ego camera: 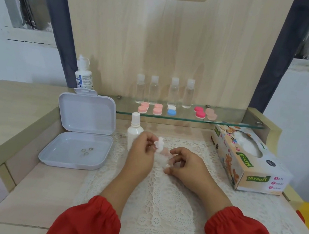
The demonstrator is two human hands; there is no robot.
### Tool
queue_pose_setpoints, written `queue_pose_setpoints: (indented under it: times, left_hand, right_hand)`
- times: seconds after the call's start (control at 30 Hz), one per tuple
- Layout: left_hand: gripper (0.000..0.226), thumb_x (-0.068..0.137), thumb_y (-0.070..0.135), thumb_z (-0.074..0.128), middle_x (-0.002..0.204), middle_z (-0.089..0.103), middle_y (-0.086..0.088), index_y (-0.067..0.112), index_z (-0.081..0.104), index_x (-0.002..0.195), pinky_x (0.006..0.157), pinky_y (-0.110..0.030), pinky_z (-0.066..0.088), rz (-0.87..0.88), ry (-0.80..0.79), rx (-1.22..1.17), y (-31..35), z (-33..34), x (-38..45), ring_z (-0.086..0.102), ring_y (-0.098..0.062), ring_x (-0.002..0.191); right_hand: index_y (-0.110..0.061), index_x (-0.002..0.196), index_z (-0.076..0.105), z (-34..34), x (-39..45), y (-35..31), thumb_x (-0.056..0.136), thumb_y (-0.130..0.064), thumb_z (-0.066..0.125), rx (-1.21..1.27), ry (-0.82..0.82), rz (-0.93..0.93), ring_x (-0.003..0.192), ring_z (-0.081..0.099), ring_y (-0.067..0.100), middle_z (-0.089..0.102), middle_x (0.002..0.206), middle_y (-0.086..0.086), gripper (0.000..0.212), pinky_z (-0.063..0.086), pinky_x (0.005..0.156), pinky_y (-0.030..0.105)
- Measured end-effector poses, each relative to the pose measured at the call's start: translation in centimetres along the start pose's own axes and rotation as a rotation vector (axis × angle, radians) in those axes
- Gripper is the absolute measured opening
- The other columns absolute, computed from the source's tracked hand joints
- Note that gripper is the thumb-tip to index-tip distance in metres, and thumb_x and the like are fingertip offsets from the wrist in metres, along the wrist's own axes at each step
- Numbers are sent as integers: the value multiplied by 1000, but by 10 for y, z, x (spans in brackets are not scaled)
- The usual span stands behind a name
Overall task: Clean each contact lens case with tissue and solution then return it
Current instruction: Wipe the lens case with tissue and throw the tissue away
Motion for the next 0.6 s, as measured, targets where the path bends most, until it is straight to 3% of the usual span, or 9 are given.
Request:
queue_pose_setpoints:
  times: [0.07, 0.2, 0.3, 0.4, 0.6]
  left_hand:
    - [36, 89, -9, 48, 88, 61, 7, 25, 56, 84, 69, -9, 40, 39, 43, 39, 0, -9, 3, 53, 6, 75]
    - [28, 88, -1, 55, 81, 64, 10, 24, 61, 79, 65, -7, 41, 63, -55, 142, -1, 2, -1, 54, 5, 73]
    - [19, 88, 3, 60, 84, 66, 12, 19, 68, 84, 71, -6, 42, 96, -104, 169, 3, 7, -4, 58, 4, 79]
    - [13, 89, 8, 62, 91, 66, 11, 14, 73, 93, 74, -5, 42, 114, -150, 230, 5, 13, -5, 59, 2, 84]
    - [24, 85, 10, 65, 101, 61, 10, 15, 71, 109, 77, -7, 40, 52, -247, 340, -6, 19, -6, 56, -2, 89]
  right_hand:
    - [-26, 118, 62, 1, -1, -3, 73, -21, 81, -74, -21, -27, 80, 51, -2, 61, 102, -11, 49, 39, 69, 11]
    - [-22, 112, 68, 4, -1, -7, 77, -29, 78, -174, -21, -73, 99, 50, 6, 54, 110, -8, 36, 37, 82, 18]
    - [-23, 98, 72, 3, -1, -9, 80, -28, 75, -198, -1, -94, 95, 52, 8, 56, 103, -7, 20, 41, 82, 22]
    - [-27, 96, 72, 0, -2, -11, 80, -30, 75, -198, 17, -114, 87, 52, 2, 58, 97, -10, 16, 41, 77, 20]
    - [-27, 110, 70, -8, -4, -5, 79, -28, 76, -136, 57, -62, 75, 54, -2, 61, 88, -14, 31, 37, 65, 10]
Point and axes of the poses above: each hand's wrist, its own x-axis towards the middle knuckle, its own z-axis out of the palm, y = z × x, the point moved 10 cm from there along x, towards the middle knuckle
